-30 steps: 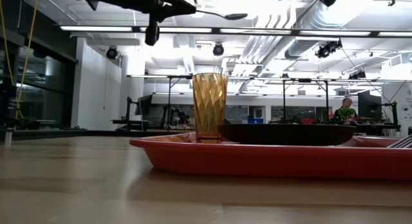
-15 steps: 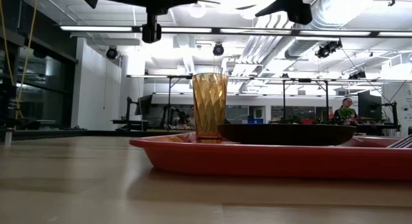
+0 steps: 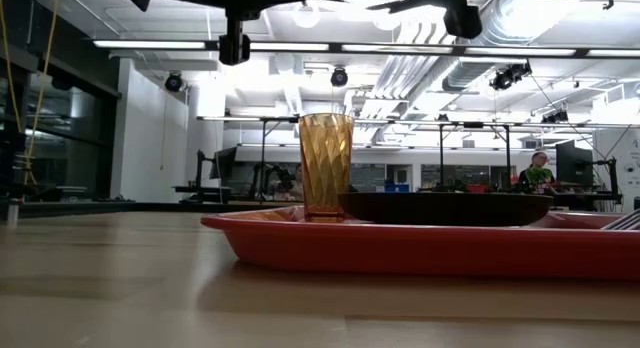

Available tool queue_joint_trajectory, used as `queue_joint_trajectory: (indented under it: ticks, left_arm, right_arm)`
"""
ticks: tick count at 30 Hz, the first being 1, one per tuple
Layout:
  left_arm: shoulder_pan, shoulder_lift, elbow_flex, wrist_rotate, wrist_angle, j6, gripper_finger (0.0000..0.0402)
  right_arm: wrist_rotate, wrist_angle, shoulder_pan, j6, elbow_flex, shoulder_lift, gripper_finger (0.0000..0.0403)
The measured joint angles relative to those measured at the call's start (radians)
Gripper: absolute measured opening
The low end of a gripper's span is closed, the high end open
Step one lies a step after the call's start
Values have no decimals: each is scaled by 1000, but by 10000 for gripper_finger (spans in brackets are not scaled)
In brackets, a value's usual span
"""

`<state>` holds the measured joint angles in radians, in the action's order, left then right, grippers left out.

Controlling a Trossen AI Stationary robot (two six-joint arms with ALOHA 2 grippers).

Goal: Pick and place plate/cup/fork/spoon on tray
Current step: Put the black spoon on the red tray to the bottom of the pink fork

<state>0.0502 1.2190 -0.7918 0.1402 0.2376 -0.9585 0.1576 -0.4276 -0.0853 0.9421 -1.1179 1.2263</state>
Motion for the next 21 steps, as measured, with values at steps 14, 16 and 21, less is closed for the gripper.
queue_joint_trajectory:
  ticks: [14, 16, 21]
  left_arm:
    - [36, 0, 0, 12, 3, 46, 105]
    - [55, -2, 0, 25, 7, 52, 134]
    - [92, -5, -2, 65, 51, 53, 190]
  right_arm:
    - [-48, -218, -4, 37, 0, -100, 3]
    - [-72, -323, -26, 62, 0, -146, 2]
    - [-90, -596, -208, 288, 9, -193, 1]
